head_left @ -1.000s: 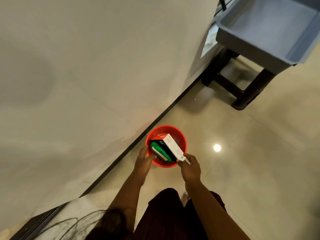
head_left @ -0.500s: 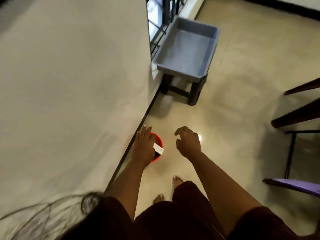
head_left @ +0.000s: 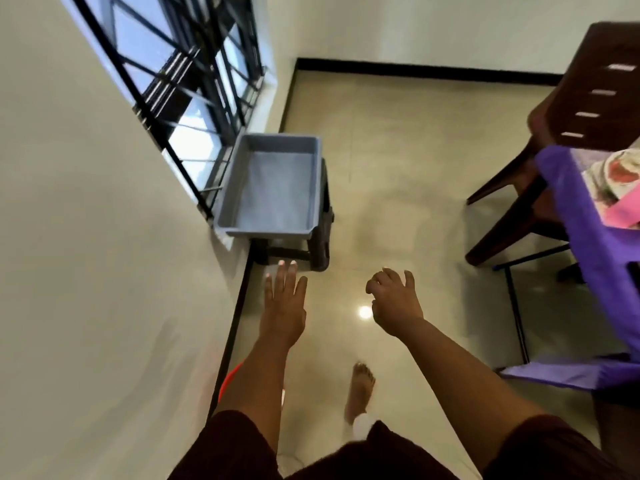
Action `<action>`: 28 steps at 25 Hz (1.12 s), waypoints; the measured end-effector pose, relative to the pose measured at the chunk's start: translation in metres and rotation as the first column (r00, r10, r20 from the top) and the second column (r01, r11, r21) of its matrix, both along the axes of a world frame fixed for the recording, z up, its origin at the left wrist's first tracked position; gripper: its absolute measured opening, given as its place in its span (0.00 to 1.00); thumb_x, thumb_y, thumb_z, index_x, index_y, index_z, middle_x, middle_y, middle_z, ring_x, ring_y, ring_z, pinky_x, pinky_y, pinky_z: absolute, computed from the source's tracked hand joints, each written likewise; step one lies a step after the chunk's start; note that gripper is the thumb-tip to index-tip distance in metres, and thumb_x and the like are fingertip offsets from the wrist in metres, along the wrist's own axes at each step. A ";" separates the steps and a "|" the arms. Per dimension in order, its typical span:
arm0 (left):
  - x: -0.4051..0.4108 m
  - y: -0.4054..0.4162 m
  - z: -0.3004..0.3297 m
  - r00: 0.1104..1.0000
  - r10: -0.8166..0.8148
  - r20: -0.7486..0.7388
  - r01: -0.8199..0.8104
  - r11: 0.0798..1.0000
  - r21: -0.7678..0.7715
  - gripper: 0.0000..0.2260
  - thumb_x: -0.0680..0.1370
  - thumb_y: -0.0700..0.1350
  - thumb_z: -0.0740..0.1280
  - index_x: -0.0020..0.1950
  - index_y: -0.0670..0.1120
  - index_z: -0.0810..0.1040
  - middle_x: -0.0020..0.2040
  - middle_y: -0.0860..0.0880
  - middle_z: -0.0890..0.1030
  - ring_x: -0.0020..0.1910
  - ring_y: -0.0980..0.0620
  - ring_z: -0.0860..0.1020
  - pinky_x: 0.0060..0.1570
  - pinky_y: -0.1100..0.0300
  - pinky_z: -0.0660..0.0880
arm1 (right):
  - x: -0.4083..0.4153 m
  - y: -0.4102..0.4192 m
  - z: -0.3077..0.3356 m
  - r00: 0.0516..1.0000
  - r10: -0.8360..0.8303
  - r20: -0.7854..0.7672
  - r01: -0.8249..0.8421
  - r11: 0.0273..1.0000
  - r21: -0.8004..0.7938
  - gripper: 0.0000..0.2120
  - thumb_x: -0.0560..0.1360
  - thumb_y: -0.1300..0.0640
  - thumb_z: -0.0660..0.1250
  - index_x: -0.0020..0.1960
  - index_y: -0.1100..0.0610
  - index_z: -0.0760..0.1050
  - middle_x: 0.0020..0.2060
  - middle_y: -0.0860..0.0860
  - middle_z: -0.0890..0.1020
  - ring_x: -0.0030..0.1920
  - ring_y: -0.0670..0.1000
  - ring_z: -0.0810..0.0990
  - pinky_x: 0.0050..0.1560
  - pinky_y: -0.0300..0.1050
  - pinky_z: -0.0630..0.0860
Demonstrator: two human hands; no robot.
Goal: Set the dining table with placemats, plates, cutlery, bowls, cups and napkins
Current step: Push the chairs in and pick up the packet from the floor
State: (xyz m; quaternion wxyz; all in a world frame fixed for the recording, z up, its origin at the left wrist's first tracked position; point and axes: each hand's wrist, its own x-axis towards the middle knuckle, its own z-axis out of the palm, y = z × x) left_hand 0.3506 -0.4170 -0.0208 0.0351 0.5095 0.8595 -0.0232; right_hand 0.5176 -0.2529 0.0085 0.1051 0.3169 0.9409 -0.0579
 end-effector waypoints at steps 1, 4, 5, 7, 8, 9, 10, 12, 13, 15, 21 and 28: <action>-0.005 0.029 0.007 1.000 0.001 0.005 -0.001 1.000 0.007 0.29 0.63 0.39 0.74 0.65 0.41 0.76 0.72 0.36 0.68 0.73 0.34 0.62 0.68 0.35 0.64 | -0.005 0.027 0.007 1.000 -0.019 -0.009 0.019 1.000 0.005 0.17 0.77 0.61 0.61 0.65 0.53 0.72 0.65 0.50 0.71 0.76 0.54 0.58 0.73 0.61 0.50; -0.016 0.102 0.023 1.000 -0.011 -0.008 0.011 1.000 -0.004 0.30 0.65 0.42 0.75 0.67 0.42 0.75 0.72 0.37 0.68 0.74 0.35 0.63 0.69 0.36 0.59 | -0.017 0.100 0.027 0.999 -0.053 -0.010 0.053 0.998 0.022 0.18 0.77 0.60 0.60 0.66 0.52 0.70 0.67 0.50 0.70 0.76 0.54 0.57 0.74 0.61 0.49; -0.021 0.129 0.030 0.999 -0.031 -0.033 0.031 0.999 0.013 0.30 0.66 0.43 0.75 0.67 0.41 0.75 0.72 0.38 0.69 0.73 0.35 0.64 0.69 0.36 0.59 | -0.022 0.128 0.033 0.998 -0.063 -0.015 0.064 0.997 0.038 0.18 0.77 0.60 0.59 0.67 0.52 0.70 0.68 0.50 0.69 0.76 0.53 0.56 0.74 0.61 0.48; -0.035 0.177 0.040 0.994 -0.083 -0.073 0.085 0.996 0.030 0.30 0.68 0.45 0.75 0.68 0.41 0.74 0.71 0.38 0.70 0.73 0.36 0.64 0.69 0.37 0.58 | -0.031 0.181 0.044 0.994 -0.106 0.004 0.105 0.992 0.068 0.20 0.77 0.60 0.59 0.68 0.51 0.68 0.69 0.50 0.68 0.76 0.53 0.56 0.74 0.62 0.48; -0.042 0.197 0.047 0.993 -0.098 -0.068 0.099 0.995 0.015 0.29 0.70 0.46 0.73 0.70 0.42 0.71 0.72 0.38 0.68 0.74 0.36 0.61 0.71 0.37 0.56 | -0.036 0.203 0.048 0.990 -0.144 0.010 0.143 0.987 0.080 0.20 0.77 0.60 0.59 0.69 0.51 0.68 0.69 0.50 0.67 0.76 0.53 0.56 0.74 0.62 0.48; -0.051 0.215 0.049 0.991 -0.109 -0.072 0.110 0.994 -0.001 0.29 0.73 0.46 0.71 0.73 0.42 0.68 0.74 0.39 0.65 0.76 0.37 0.58 0.72 0.37 0.53 | -0.040 0.222 0.051 0.984 -0.178 0.016 0.176 0.980 0.090 0.20 0.77 0.59 0.59 0.69 0.51 0.67 0.70 0.50 0.67 0.76 0.53 0.56 0.74 0.62 0.49; -0.060 0.230 0.051 0.991 -0.106 -0.077 0.105 0.994 -0.013 0.29 0.74 0.45 0.69 0.74 0.43 0.66 0.75 0.40 0.63 0.77 0.38 0.54 0.73 0.37 0.50 | -0.044 0.237 0.052 0.979 -0.200 0.028 0.197 0.976 0.091 0.20 0.77 0.59 0.59 0.69 0.51 0.67 0.70 0.50 0.67 0.76 0.53 0.56 0.74 0.62 0.49; -0.083 0.263 0.053 0.995 -0.081 -0.054 0.080 0.996 -0.034 0.30 0.76 0.47 0.68 0.76 0.44 0.63 0.76 0.40 0.60 0.78 0.38 0.51 0.74 0.36 0.49 | -0.059 0.270 0.049 0.979 -0.201 0.037 0.197 0.976 0.090 0.21 0.77 0.58 0.59 0.70 0.51 0.66 0.71 0.50 0.66 0.76 0.54 0.55 0.74 0.62 0.48; -0.097 0.286 0.054 0.994 -0.083 -0.073 0.082 0.996 -0.022 0.30 0.77 0.49 0.67 0.77 0.44 0.61 0.77 0.39 0.58 0.78 0.38 0.49 0.74 0.36 0.48 | -0.071 0.290 0.047 0.982 -0.186 0.041 0.181 0.978 0.104 0.22 0.77 0.58 0.59 0.71 0.51 0.65 0.72 0.51 0.64 0.76 0.54 0.54 0.74 0.63 0.47; -0.131 0.345 0.052 0.988 -0.128 -0.090 0.125 0.991 -0.039 0.31 0.82 0.55 0.57 0.80 0.46 0.48 0.80 0.41 0.45 0.78 0.39 0.39 0.71 0.38 0.34 | -0.097 0.335 0.045 0.982 -0.173 0.078 0.162 0.978 0.130 0.24 0.77 0.57 0.59 0.73 0.52 0.62 0.74 0.53 0.59 0.77 0.56 0.50 0.74 0.64 0.45; -0.215 0.532 0.060 0.952 -0.276 -0.133 0.296 0.942 0.158 0.32 0.81 0.61 0.50 0.78 0.44 0.46 0.78 0.43 0.46 0.78 0.43 0.40 0.72 0.43 0.32 | -0.152 0.472 0.056 0.937 -0.335 0.099 0.325 0.940 0.104 0.30 0.79 0.51 0.60 0.77 0.51 0.52 0.78 0.53 0.50 0.78 0.58 0.43 0.74 0.65 0.44; -0.246 0.688 0.048 0.888 -0.460 0.006 0.460 0.888 0.028 0.31 0.78 0.61 0.50 0.74 0.42 0.66 0.73 0.42 0.70 0.75 0.42 0.62 0.73 0.40 0.45 | -0.187 0.595 0.052 0.770 -0.638 0.024 0.638 0.768 -0.061 0.30 0.78 0.48 0.62 0.76 0.50 0.53 0.76 0.52 0.54 0.78 0.57 0.46 0.74 0.64 0.48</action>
